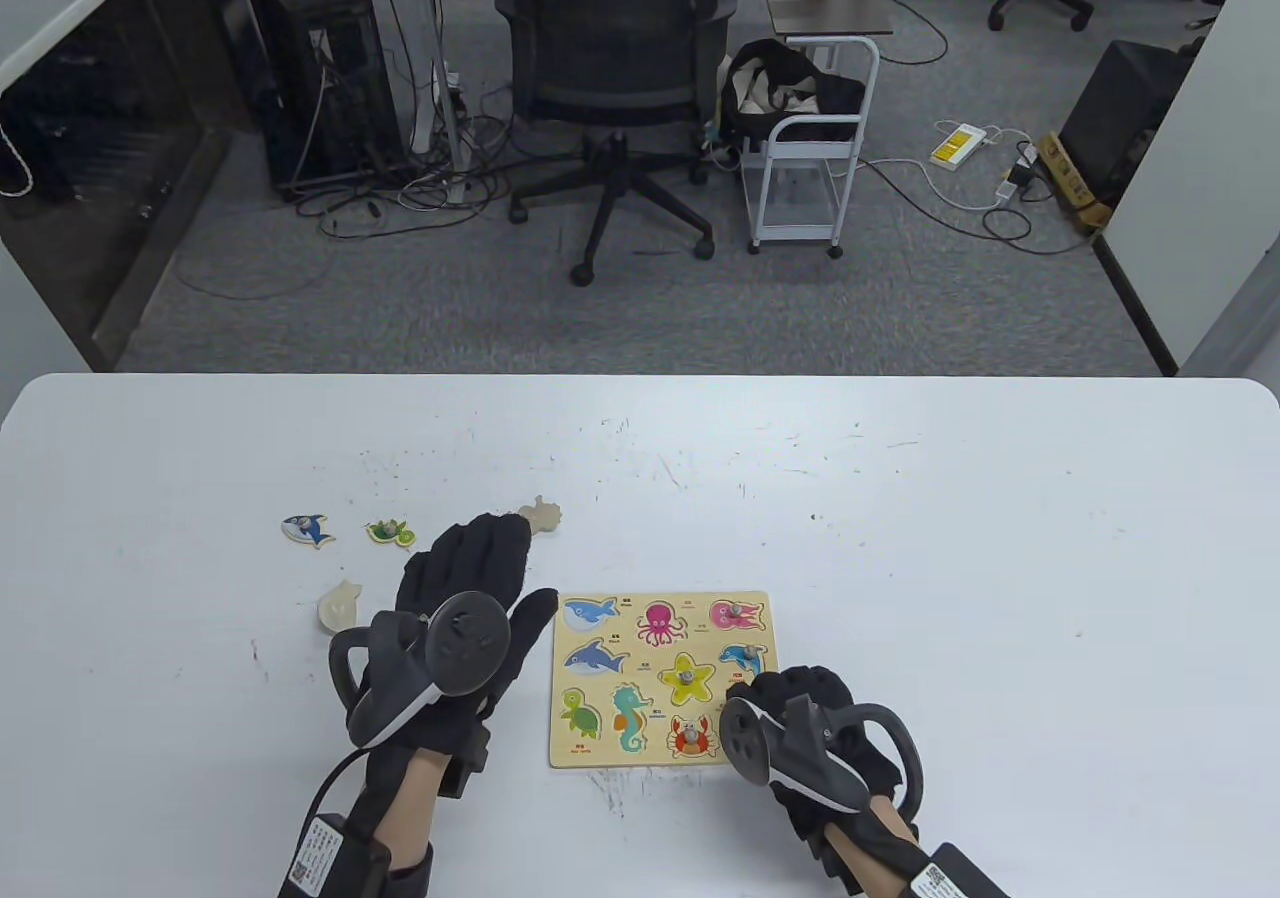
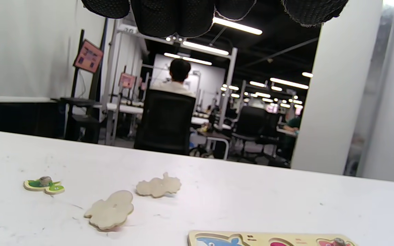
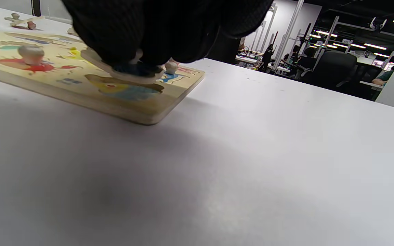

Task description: Fit puzzle pieces into frame

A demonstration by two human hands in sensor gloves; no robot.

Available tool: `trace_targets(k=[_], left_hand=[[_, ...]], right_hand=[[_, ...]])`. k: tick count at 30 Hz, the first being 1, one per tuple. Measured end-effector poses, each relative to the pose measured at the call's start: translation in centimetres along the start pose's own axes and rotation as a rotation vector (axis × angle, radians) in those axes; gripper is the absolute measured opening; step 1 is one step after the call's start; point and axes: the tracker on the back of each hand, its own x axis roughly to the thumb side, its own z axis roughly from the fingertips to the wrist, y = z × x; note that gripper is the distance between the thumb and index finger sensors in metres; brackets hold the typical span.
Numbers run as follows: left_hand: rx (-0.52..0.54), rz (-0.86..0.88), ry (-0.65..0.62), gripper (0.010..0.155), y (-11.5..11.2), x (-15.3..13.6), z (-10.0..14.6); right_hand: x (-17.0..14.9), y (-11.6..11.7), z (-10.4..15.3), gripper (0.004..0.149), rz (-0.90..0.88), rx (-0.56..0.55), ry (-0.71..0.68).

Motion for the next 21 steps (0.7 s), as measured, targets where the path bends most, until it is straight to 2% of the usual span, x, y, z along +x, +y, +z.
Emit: trace_targets(k=[21], left_hand=[[-0.032,-0.016,-0.006,0.075,-0.32,0.41,-0.16]], right_hand=[[0.26,0.27,-0.06,0.043,0.020,0.022,0.007]])
